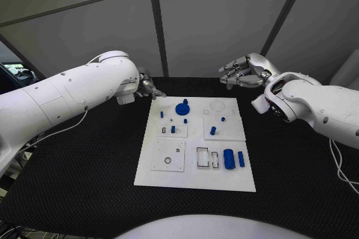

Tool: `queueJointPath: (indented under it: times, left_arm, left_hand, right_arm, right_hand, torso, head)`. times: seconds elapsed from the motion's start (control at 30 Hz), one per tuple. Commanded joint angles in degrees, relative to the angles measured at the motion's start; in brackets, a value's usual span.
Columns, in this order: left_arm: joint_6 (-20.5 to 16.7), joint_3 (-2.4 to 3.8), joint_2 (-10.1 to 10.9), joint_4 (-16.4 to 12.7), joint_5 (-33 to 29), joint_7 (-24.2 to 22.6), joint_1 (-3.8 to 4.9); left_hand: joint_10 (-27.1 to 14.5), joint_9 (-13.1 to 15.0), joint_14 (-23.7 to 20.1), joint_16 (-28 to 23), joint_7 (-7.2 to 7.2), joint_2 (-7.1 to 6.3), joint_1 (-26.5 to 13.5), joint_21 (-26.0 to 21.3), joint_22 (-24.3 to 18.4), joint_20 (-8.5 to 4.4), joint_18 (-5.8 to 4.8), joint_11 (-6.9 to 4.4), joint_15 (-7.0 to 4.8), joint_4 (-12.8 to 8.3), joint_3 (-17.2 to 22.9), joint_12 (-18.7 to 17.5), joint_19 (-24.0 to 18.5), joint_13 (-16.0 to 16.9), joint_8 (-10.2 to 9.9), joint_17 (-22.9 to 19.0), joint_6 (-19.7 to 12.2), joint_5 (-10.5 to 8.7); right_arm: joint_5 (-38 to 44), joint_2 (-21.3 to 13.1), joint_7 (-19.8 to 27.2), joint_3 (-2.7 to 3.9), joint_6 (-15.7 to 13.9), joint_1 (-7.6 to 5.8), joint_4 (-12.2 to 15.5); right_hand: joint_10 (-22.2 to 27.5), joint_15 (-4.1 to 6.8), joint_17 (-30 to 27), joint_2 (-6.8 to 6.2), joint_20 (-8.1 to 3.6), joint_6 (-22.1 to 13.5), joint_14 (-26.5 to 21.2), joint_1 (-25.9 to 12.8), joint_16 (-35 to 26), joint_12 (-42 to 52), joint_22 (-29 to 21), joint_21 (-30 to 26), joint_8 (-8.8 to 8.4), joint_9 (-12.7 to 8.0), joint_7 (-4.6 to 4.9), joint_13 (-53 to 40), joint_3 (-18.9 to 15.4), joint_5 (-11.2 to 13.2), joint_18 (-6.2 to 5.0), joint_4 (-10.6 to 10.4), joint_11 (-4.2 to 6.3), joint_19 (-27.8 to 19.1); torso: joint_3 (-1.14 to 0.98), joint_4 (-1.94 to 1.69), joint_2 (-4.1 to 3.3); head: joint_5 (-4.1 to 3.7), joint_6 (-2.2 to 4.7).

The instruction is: Assemble the parts on the task board

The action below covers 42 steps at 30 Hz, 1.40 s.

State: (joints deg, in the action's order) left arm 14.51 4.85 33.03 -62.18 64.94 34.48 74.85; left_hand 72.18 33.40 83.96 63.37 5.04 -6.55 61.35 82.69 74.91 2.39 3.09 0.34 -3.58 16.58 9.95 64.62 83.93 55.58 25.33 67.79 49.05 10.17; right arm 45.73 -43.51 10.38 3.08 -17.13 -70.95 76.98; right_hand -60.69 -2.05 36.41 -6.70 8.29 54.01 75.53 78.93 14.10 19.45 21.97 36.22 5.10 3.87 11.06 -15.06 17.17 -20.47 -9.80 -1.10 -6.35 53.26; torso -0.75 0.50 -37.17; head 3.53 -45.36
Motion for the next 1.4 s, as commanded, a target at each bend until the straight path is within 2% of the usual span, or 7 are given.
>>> queueJointPath:
  times: [0.03, 0.2, 0.47, 0.6, 1.4]
  left_arm:
    - [4.05, -0.55, -1.11, 1.67, -0.9, -1.51, -0.07]
    - [5.05, -1.35, -2.62, 3.87, -0.89, -1.93, -0.87]
    - [5.2, -1.67, -4.21, 6.1, -0.83, -2.6, -1.91]
    - [5.43, -1.7, -4.53, 6.39, 0.24, -2.84, -2.04]
    - [7.33, -1.74, -4.71, 6.5, 1.4, -3.08, -2.28]
  left_hand:
    - [-0.13, -0.39, 0.89, -0.23, 0.14, 0.0, 0.89, -0.01, 6.07, 0.46, -0.86, 0.38, 0.43, -0.05, -0.53, -0.04, 2.21, -0.03, -0.33, -0.04, 0.51, 0.07]
    - [-0.15, -0.76, 0.89, -0.22, 0.12, 0.25, 1.32, 0.05, 6.17, 0.48, -0.88, 0.37, 0.43, -0.07, -0.62, -0.01, 2.25, -0.07, -0.39, -0.04, 0.81, 0.08]
    - [-0.08, -1.01, 0.89, -0.21, 0.08, 0.42, 1.57, 0.15, 6.3, 0.48, -0.9, 0.34, 0.42, -0.06, -0.69, 0.11, 2.3, 0.03, -0.38, -0.02, 1.08, 0.08]
    - [0.01, -1.26, 0.9, -0.18, 0.03, 0.66, 1.73, 0.3, 6.5, 0.48, -0.95, 0.31, 0.41, -0.03, -0.76, 0.24, 2.38, 0.14, -0.37, 0.0, 1.36, 0.08]
    - [0.49, -2.61, 0.93, -0.13, -0.64, 2.29, 4.93, 0.58, 7.02, 0.17, -1.03, -0.26, 0.0, -0.45, -0.26, 0.74, 2.55, 0.42, 0.45, 0.02, 4.11, 0.16]
  right_arm:
    - [-0.21, 0.07, 0.49, 0.04, 0.27, -0.12, 0.1]
    - [-0.21, 0.19, 0.53, 0.04, 0.32, -0.12, 0.12]
    - [-0.21, 0.3, 0.54, 0.04, 0.36, -0.12, 0.09]
    - [-0.21, 0.38, 0.55, 0.04, 0.36, -0.12, 0.07]
    - [-0.21, 0.47, 0.55, 0.04, 0.36, -0.12, 0.03]
  right_hand:
    - [-0.27, -0.29, 0.05, 0.18, 0.3, -0.27, 0.27, -0.49, -0.28, -0.2, -0.05, -0.36, 0.06, 0.04, 0.27, 0.06, -0.11, -0.04, -0.61, 0.05, -0.3, 0.05]
    - [-0.33, -0.26, 0.07, 0.22, 0.29, -0.26, 0.33, -0.39, -0.33, -0.19, -0.08, -0.4, 0.08, 0.05, 0.26, 0.15, -0.07, -0.06, -0.63, 0.13, -0.27, 0.11]
    - [-0.33, -0.26, 0.07, 0.22, 0.29, -0.26, 0.33, -0.39, -0.33, -0.19, -0.08, -0.4, 0.08, 0.05, 0.26, 0.15, -0.07, -0.06, -0.63, 0.13, -0.27, 0.11]
    - [-0.33, -0.26, 0.07, 0.22, 0.29, -0.26, 0.33, -0.39, -0.33, -0.19, -0.08, -0.4, 0.08, 0.05, 0.26, 0.15, -0.07, -0.06, -0.63, 0.13, -0.27, 0.11]
    - [-0.38, -0.25, 0.09, 0.28, 0.28, -0.25, 0.38, -0.33, -0.38, -0.19, -0.1, -0.43, 0.1, 0.06, 0.26, 0.23, -0.03, -0.09, -0.64, 0.17, -0.26, 0.17]
  torso:
    - [0.1, -0.01, -0.17]
    - [0.1, 0.02, -0.08]
    - [0.06, 0.09, -0.05]
    - [-0.02, 0.04, -0.01]
    - [0.01, 0.0, -0.03]
  head:
    - [0.01, -0.07]
    - [-0.02, -0.24]
    - [0.01, -0.29]
    - [0.01, -0.34]
    - [-0.08, -0.39]
